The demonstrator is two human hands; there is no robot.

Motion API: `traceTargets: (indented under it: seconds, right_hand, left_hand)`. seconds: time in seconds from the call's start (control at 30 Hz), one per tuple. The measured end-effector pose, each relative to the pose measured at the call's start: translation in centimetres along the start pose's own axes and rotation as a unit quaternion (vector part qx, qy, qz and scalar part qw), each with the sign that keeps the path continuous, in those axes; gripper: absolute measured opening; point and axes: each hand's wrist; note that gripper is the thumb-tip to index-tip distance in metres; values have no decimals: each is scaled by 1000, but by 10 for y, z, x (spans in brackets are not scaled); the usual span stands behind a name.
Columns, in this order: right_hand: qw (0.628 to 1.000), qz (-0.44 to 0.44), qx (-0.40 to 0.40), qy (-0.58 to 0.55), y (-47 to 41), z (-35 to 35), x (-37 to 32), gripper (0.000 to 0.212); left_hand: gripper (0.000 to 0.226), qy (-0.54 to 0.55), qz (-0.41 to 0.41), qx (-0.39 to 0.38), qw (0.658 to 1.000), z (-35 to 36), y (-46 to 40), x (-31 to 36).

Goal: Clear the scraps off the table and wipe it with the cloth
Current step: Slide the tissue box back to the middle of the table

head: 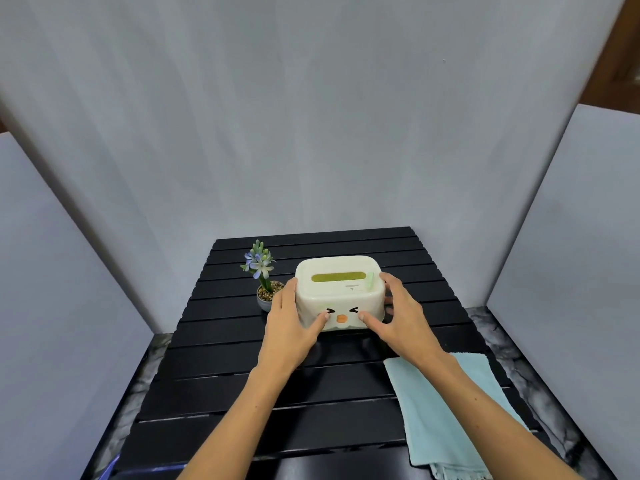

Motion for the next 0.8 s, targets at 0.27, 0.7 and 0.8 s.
traceTargets:
  seconds: [0.27,0.7,0.8]
  right_hand:
    - [1000,-4,-9,-6,-30,4,11,82]
    - [1000,-16,-4,-5,-54,13,16,77]
    - [1000,-17,-5,-4,-56,14,17,78]
  left_hand:
    - [86,-5,-6,9,1000,7,-22,5]
    - [83,-15,-5,14,1000,7,-46,6]
    - [83,-17,-6,16,1000,8,-47,5]
Point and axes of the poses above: each hand's wrist, its own y-axis away from the middle knuckle, its own z-axis out of the palm, x = y × z, and after that the axes turned 9 degrees about -z, right-handed
